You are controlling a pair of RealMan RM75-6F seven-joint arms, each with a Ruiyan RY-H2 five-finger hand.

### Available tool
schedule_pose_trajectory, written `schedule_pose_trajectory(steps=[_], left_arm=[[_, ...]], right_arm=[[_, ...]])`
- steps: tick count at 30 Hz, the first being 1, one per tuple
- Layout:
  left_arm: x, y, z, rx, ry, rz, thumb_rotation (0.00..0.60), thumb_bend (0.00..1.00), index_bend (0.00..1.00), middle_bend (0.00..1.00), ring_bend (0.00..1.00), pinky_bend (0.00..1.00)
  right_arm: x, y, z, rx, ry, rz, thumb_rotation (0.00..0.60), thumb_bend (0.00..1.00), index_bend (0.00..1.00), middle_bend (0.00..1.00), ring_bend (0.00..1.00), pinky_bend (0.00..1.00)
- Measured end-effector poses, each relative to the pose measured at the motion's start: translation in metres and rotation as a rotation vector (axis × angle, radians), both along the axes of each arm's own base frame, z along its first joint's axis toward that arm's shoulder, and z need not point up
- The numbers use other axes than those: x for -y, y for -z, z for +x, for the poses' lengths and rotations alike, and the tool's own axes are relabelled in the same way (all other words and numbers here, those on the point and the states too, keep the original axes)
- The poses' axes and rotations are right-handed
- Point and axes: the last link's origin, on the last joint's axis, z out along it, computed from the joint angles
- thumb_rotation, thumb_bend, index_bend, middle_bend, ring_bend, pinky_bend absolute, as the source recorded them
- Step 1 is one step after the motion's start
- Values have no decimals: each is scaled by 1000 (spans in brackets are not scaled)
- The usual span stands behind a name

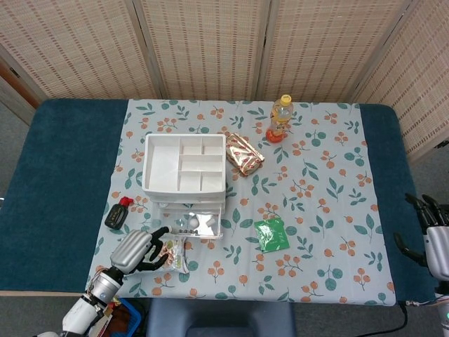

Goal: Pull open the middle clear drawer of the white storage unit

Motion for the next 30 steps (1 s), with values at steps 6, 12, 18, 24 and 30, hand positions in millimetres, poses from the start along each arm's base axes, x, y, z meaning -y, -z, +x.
schedule_pose_trajectory(steps=[6,12,18,24,30], left_arm=[[-7,7,-2,-18,-11,-8,600,383,205,818,937,1000],[-10,16,-1,-58,0,-30,600,383,258,818,937,1000],[-9,17,3,-73,13,-38,600,383,330,818,937,1000],[-6,15,4,-77,20,-43,600,383,340,819,937,1000],[-3,13,5,-67,27,-40,600,383,296,819,937,1000]], right_arm=[[-1,0,-1,1,3,-1,600,342,79,210,137,206],[-2,-1,-2,1,8,-4,600,341,79,210,137,207],[-2,-1,-3,2,9,-5,600,341,79,210,137,207],[-1,-1,-3,2,8,-6,600,341,79,210,137,207],[0,0,-3,3,10,-3,600,341,79,210,137,206]])
